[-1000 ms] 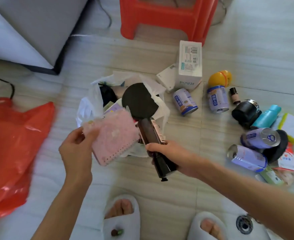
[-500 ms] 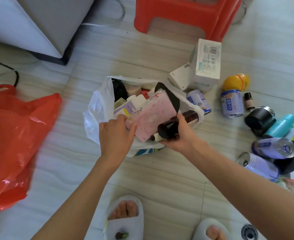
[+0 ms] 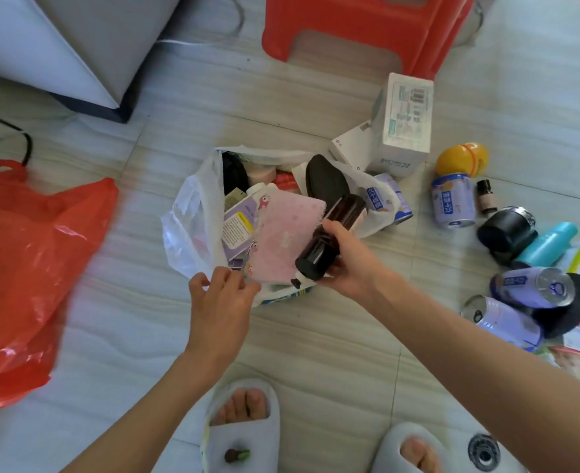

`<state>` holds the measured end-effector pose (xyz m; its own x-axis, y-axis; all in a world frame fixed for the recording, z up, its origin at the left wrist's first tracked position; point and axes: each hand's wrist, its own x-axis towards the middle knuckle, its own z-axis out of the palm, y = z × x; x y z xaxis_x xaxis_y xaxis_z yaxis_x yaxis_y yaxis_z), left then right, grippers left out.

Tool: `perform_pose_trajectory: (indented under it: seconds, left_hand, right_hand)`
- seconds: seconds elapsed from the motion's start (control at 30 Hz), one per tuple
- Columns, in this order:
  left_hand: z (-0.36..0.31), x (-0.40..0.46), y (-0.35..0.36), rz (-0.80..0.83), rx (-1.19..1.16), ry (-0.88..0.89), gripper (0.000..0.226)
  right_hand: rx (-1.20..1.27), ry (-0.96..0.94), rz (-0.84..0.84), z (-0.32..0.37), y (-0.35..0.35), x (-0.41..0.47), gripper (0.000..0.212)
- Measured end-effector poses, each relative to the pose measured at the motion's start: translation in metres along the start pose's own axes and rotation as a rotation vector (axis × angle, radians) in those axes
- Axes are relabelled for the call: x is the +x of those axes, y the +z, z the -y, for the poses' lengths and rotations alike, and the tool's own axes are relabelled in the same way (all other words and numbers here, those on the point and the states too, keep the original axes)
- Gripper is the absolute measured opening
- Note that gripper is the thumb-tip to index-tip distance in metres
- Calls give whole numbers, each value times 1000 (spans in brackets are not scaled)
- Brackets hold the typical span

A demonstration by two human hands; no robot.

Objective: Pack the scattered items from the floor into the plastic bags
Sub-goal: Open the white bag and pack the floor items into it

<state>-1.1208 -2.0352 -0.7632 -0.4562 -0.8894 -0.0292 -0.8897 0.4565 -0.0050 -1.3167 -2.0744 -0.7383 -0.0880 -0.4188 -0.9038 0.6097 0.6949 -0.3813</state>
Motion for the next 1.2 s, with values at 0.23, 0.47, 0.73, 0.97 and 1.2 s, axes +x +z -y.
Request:
perform_pose_trajectory:
  seconds: [0.23, 0.47, 0.73, 0.97, 1.2]
  left_hand:
    - [23, -6, -27, -215, -274, 211, 17]
    - [28, -1, -36, -283, -307, 188, 26]
    - [30, -5, -33, -347, -303, 195, 10]
    - [28, -7, -34, -249, -283, 117, 20]
    - [19, -6, -28, -213, -403, 136, 18]
  right_hand:
    - [-112, -300, -22, -8, 33, -4, 61]
    - [-1089, -842, 80, -27, 46, -9, 73]
    - [-1422, -928, 332, -26, 41, -5, 26]
    - [-1267, -925, 53, -8, -1, -12, 26]
    - [-363, -234, -290, 16, -49, 28, 49]
